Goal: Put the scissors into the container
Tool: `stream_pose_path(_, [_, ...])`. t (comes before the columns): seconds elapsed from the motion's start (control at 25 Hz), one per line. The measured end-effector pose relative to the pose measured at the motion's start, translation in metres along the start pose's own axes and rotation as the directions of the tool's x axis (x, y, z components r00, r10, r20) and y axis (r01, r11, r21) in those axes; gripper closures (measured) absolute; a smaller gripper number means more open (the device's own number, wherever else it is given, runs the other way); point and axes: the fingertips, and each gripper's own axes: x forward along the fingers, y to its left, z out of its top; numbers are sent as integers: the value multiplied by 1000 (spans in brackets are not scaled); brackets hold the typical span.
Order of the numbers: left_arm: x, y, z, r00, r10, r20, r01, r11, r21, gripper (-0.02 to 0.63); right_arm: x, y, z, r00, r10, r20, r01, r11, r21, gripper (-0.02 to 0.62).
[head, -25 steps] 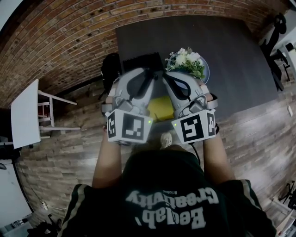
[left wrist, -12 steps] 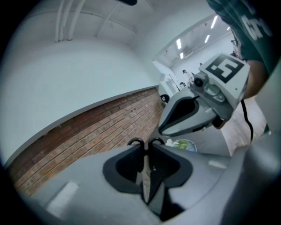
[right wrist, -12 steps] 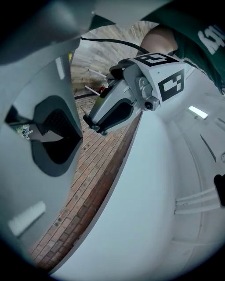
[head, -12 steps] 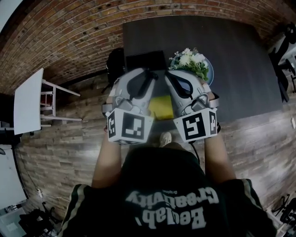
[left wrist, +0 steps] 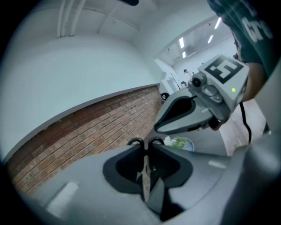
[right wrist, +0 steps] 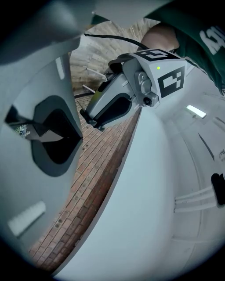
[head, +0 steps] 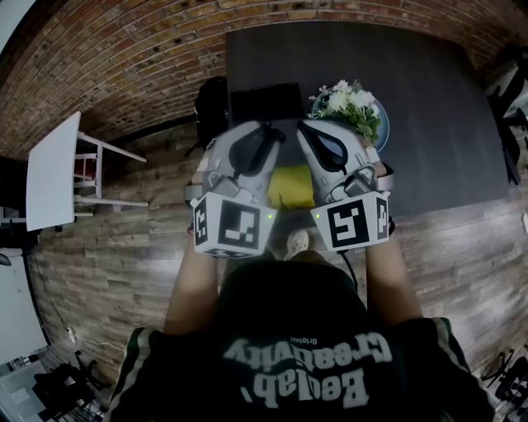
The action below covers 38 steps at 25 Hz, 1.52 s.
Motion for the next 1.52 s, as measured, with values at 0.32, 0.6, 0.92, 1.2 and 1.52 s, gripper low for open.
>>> stream_pose_path(0.32, [3, -5, -12, 999, -38, 11, 39, 998, -48, 529, 8, 11, -6, 1000, 13, -26, -13, 1000, -5, 589])
stream_pose_path(0.6, [6, -20, -31, 997, -71, -20, 69, 994, -86, 529, 7, 19, -14, 999, 26, -48, -26, 1000, 3, 589])
stream_pose_path(0.92, [11, -41, -55, 989, -127, -81, 117, 987, -114, 529, 8, 28, -16, 998, 43, -46, -43, 999, 8, 589])
stream_pose_path(1.2, [14, -60, -78, 977, -173, -127, 154, 978, -143, 529, 8, 33, -26, 996, 58, -67, -57, 998, 6, 589])
stream_pose_path(1.52, [18, -76, -102, 962, -207, -176, 177, 969, -173, 529, 9, 43, -35, 994, 85, -73, -84, 996, 12, 589])
